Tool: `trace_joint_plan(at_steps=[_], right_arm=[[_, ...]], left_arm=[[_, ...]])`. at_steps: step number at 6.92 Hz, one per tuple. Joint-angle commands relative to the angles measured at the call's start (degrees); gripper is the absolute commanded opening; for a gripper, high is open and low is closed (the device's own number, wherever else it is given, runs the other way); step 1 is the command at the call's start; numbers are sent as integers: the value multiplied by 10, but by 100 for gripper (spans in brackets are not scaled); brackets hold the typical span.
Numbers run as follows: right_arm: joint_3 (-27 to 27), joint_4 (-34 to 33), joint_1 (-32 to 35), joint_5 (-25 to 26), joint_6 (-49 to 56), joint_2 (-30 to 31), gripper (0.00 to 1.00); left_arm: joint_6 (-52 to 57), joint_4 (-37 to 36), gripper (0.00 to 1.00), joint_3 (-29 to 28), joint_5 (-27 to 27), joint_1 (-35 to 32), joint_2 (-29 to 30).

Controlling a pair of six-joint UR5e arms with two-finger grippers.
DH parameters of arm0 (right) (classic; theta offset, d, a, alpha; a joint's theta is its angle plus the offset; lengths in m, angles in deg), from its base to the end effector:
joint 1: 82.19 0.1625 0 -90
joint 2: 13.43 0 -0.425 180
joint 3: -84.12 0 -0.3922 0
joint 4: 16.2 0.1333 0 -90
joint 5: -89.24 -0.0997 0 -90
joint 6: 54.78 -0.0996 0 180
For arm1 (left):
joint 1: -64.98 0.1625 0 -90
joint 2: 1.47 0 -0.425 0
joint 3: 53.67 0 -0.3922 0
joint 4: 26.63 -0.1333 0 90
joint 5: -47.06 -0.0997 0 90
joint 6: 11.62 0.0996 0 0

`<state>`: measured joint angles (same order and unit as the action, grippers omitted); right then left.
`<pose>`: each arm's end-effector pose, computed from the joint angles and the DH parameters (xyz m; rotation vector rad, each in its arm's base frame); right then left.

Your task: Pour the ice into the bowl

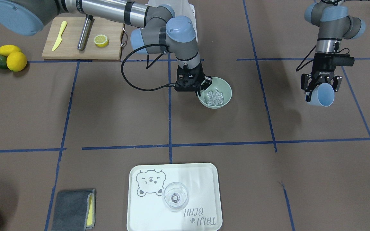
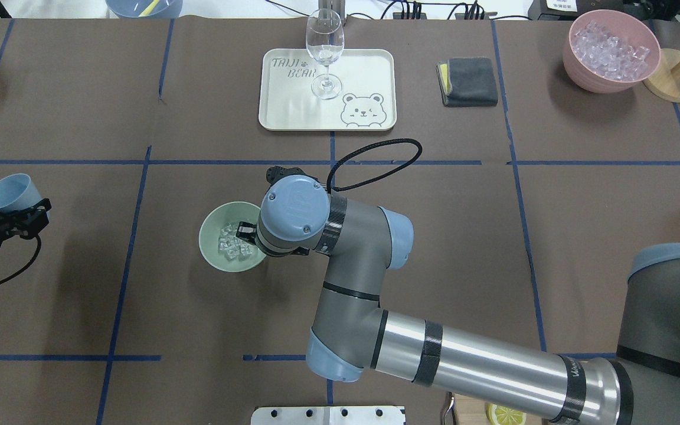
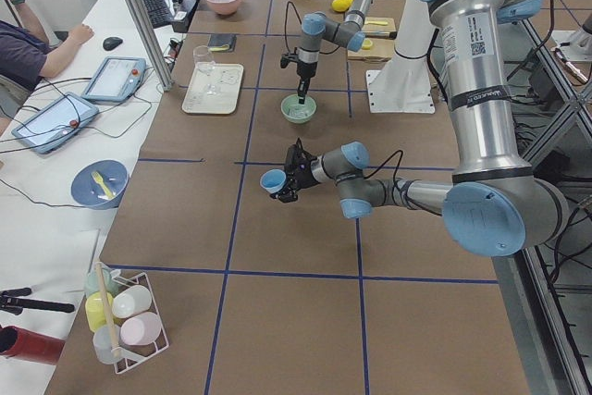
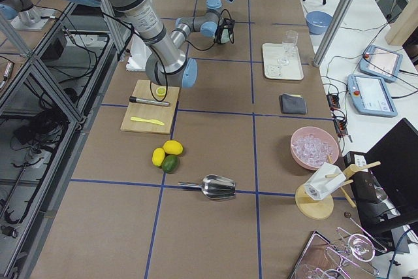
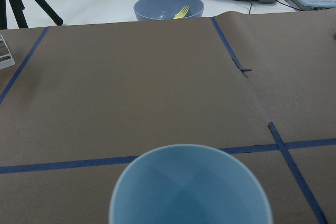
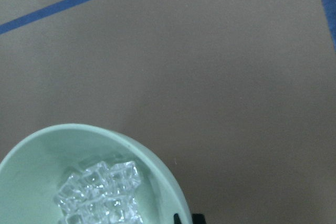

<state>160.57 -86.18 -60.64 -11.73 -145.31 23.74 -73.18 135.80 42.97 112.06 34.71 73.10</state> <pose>-0.6809 -0.3918 0.1352 0.0171 -1.0487 0.2505 0.2568 -0.3529 0.5829 0.8762 0.7613 -0.2704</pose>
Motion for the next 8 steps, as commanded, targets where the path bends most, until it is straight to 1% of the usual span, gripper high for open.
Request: trace_joint_plan(at_steps=[1,2,4,5,6,7,8], right_arm=[[26,-2,10,-5,2,2,0],[40,-2,19,-15,2,10,0],[58,-12,36,-34,2,18,0],[85,-37,44,-40,3,32,0],[131,-55,56,-49,21,71,0],[170,-66,72,-62,39,111,0],[197,-67,92,-83,50,142,0]], left_arm=[[-5,13,0,-28,-23,0,-2],[-21,28,0,-45,-73,1,2],[-80,32,0,-52,-146,10,4],[-99,31,0,-61,-159,20,9],[-135,28,0,-86,-186,44,23],[-146,25,0,-109,-235,80,41],[-146,25,0,-111,-237,84,41]])
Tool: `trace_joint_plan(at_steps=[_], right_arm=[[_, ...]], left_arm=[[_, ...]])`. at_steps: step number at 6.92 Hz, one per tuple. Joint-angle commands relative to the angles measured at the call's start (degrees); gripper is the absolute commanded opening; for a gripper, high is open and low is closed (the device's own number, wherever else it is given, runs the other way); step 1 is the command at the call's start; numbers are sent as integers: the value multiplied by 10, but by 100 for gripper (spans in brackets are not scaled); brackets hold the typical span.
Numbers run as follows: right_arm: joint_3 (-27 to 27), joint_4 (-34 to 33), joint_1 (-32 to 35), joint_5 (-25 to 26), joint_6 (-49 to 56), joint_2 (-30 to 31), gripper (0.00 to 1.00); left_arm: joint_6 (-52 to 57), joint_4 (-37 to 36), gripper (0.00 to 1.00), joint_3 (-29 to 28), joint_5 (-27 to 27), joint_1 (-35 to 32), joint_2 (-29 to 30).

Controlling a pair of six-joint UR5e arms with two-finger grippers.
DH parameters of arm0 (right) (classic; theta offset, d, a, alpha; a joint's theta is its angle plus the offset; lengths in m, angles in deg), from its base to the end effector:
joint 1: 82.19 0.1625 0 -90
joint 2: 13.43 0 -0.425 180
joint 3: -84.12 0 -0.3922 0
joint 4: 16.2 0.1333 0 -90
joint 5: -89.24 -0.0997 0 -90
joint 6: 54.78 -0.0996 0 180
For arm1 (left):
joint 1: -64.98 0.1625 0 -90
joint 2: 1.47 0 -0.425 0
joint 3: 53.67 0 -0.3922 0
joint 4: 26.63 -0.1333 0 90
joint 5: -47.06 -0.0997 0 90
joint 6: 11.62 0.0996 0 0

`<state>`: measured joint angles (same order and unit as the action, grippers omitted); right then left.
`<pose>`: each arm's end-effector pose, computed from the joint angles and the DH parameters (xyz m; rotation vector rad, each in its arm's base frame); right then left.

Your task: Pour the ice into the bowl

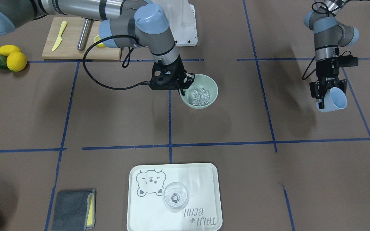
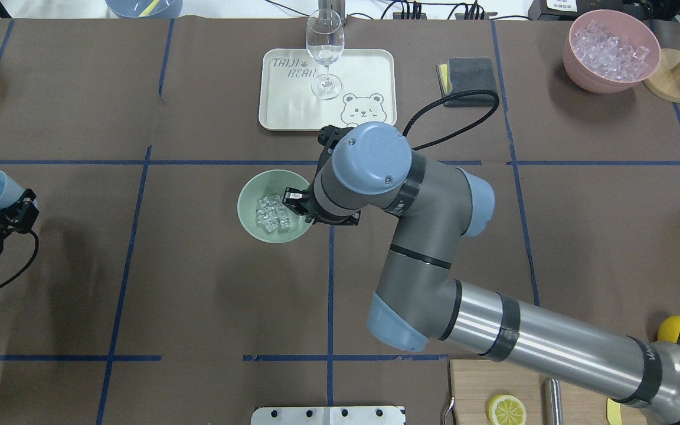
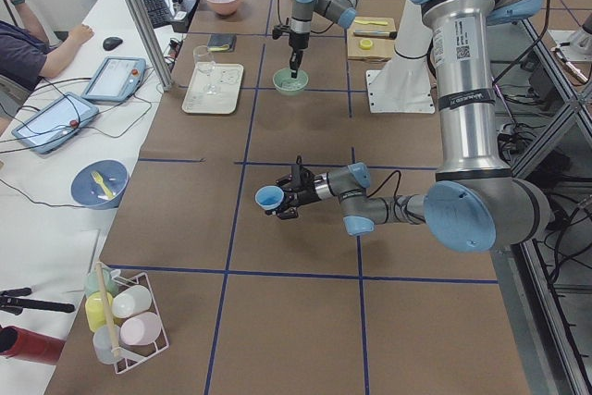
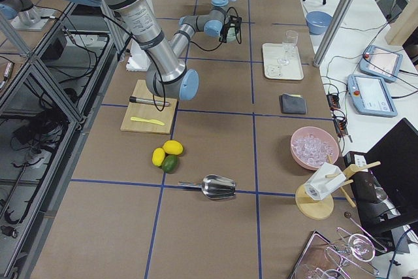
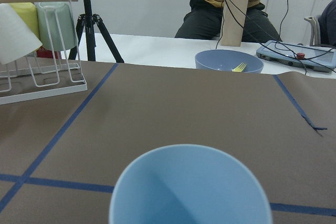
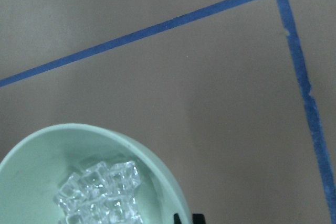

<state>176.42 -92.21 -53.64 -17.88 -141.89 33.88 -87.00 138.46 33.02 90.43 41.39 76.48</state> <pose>-0.5639 -0.4252 0.1612 0.0151 -1.0589 0.2516 0.2831 -0.3481 0.6304 1.0248 0.6914 -0.5595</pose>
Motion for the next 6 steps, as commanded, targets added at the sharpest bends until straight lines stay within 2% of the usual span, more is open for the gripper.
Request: trace_joint_plan(at_steps=[1,3,4,5,6], right_arm=[[53,-7,33,-28,18,63,0],[95,-7,61,-51,36,107,0],[99,-7,66,-52,44,113,0],[99,-7,71,-52,52,114,0],[103,-7,85,-66,56,126,0]], left_arm=[[-5,-3,0,-14,-23,19,6],[1,-14,14,-15,-23,23,5],[13,-14,33,-15,-23,23,5],[14,-17,99,-16,-23,23,5],[23,-17,100,-14,-22,23,4]])
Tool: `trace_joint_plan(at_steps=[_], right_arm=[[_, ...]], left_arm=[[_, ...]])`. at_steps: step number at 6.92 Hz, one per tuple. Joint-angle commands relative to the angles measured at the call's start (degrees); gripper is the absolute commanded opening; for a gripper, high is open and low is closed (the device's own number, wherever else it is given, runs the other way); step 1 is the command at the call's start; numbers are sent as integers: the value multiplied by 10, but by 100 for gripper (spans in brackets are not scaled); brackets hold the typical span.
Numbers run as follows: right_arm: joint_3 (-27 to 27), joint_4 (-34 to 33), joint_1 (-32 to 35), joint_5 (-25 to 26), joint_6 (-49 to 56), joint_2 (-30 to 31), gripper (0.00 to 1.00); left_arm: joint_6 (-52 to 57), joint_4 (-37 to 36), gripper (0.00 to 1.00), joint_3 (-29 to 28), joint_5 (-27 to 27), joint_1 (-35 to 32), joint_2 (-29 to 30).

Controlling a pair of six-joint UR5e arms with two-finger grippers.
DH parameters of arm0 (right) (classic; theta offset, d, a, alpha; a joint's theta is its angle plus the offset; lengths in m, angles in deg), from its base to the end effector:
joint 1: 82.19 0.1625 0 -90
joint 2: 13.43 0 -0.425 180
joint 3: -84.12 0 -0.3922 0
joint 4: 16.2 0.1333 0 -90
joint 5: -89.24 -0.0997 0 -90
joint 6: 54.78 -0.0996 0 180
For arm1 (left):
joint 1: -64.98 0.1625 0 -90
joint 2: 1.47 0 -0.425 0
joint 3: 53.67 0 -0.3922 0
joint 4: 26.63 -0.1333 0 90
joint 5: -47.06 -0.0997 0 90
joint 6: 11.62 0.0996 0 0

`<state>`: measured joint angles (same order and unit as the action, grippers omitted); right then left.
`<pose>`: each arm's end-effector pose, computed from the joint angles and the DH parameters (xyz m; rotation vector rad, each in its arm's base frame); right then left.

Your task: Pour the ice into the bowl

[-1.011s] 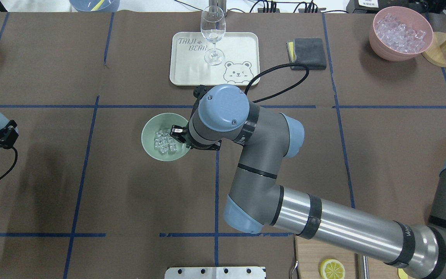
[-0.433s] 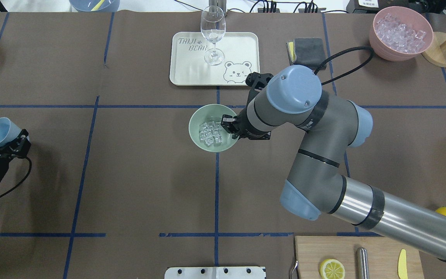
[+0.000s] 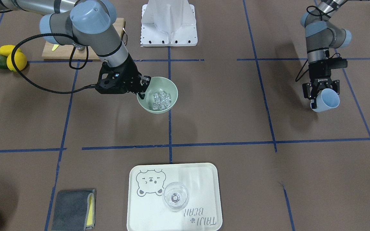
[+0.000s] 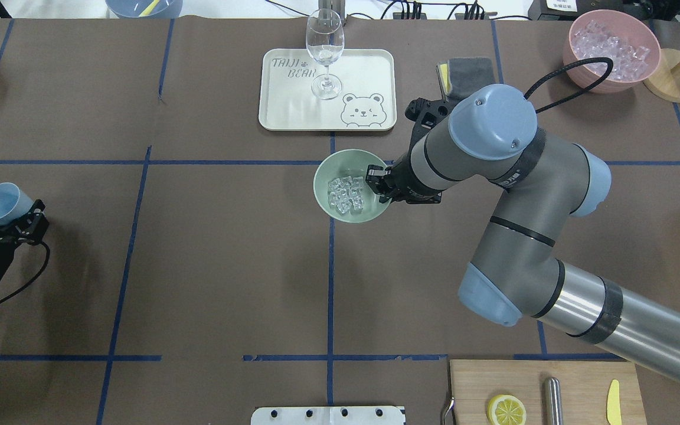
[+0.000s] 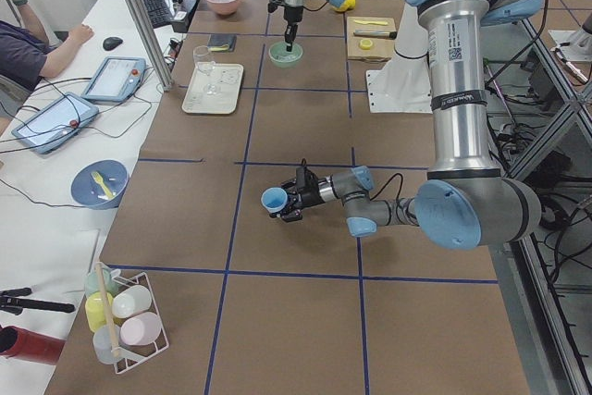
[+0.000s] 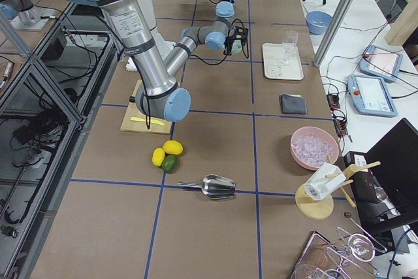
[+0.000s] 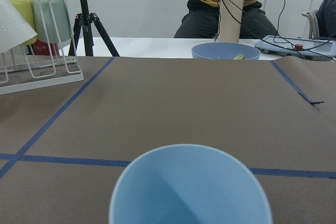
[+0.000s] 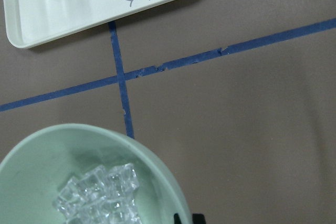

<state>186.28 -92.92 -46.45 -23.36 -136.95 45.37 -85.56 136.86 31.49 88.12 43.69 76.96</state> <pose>-0.4615 -0.4492 0.2240 0.0262 -1.0410 0.2476 0.2971 -0.3394 0.6415 1.0421 0.6361 -0.5042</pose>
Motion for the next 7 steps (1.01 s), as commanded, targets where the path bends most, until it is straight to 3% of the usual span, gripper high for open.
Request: trace_joint_plan(at_steps=[1,2,4,6,7], right_arm=[[14,1,33,-31,33,33,0],[30,1,42,-33,56,60,0],[40,1,47,-34,75,90,0],[47,3,48,-29,75,128,0],[64,10,49,-25,88,173,0]], left_arm=[[35,3,100,4,3,-1,-4],[43,5,100,17,7,-2,-11],[99,6,100,110,35,-6,-71],[143,6,100,138,39,-10,-75],[188,6,100,168,92,-43,-79]])
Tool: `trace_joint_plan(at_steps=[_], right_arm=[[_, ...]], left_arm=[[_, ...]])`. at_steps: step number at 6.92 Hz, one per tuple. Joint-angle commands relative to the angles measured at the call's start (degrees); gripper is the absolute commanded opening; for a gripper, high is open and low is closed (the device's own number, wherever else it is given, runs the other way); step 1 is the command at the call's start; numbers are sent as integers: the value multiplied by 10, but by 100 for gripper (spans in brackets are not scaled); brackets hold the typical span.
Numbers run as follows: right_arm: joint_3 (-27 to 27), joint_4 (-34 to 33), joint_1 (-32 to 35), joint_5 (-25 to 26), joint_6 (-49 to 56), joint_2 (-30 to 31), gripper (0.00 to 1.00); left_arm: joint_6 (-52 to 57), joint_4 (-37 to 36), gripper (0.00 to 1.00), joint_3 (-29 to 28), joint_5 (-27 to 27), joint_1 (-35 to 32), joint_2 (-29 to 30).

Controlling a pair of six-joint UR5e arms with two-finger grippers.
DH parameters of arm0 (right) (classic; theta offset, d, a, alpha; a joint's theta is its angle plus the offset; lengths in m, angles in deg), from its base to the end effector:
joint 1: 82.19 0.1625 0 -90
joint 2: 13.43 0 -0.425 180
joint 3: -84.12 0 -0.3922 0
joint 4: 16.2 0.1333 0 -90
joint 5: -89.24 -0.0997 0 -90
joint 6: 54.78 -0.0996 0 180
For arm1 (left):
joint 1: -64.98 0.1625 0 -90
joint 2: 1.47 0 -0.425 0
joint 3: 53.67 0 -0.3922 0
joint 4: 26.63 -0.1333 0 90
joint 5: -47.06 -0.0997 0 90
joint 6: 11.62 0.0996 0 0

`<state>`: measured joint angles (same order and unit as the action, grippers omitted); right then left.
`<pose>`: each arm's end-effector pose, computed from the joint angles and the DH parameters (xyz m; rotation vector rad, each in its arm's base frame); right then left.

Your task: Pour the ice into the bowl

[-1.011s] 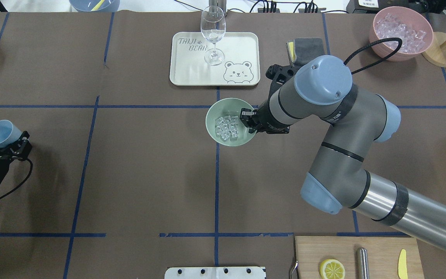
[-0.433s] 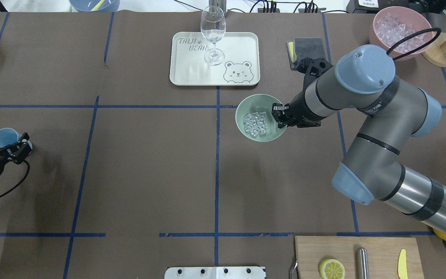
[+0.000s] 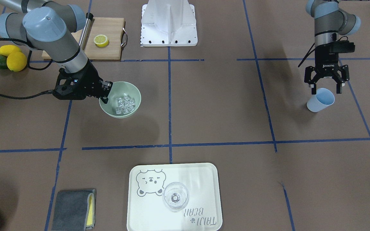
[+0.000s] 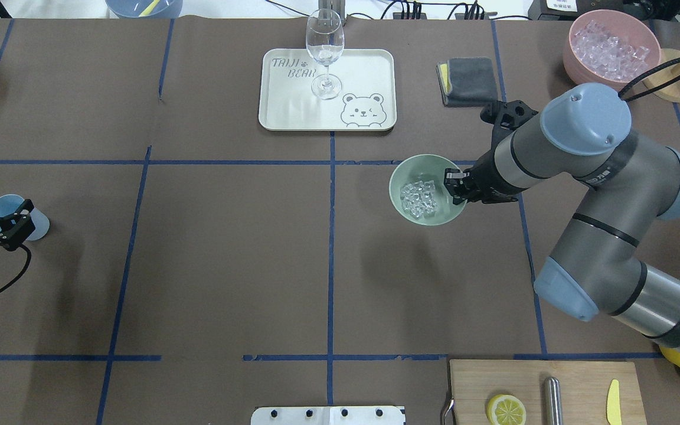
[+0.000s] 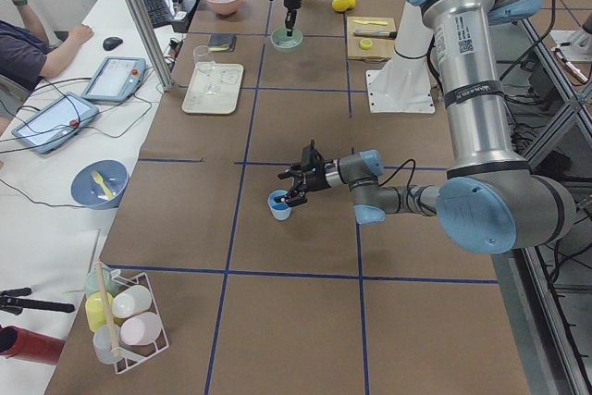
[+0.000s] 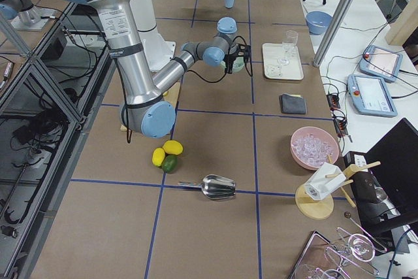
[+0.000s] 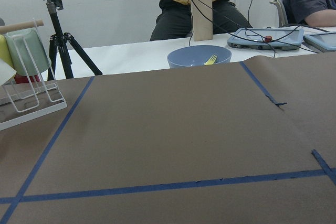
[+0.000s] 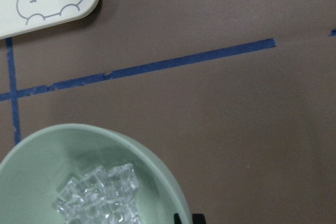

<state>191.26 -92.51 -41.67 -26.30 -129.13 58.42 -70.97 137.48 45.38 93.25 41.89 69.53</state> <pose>-0.3866 -0.4493 0.3235 0.0267 -0.9386 0.2113 0.2482 -0.3257 0.5737 1.0836 0.6370 -0.3132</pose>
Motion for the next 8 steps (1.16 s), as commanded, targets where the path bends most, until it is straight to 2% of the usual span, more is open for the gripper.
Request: trace_joint_plan(at_steps=[1,2,3,4,6,7,8], right_arm=[[46,7,6,3,65,106,0],[59,19,24,3,117,153,0],[56,68,42,1,126,195,0],[41,131,61,-5,127,234,0],[-35,206,117,-41,175,253,0],[-53,209,142,-65,197,253,0],[-82,210,158,-67,213,253,0]], left_arm=[[123,-2,100,53,122,-102,-3],[202,-8,100,61,238,-183,0],[267,-44,100,61,369,-281,13],[300,-76,100,60,445,-343,42],[355,-119,100,60,491,-384,48],[358,-119,100,61,504,-393,48],[359,-120,100,60,506,-395,47]])
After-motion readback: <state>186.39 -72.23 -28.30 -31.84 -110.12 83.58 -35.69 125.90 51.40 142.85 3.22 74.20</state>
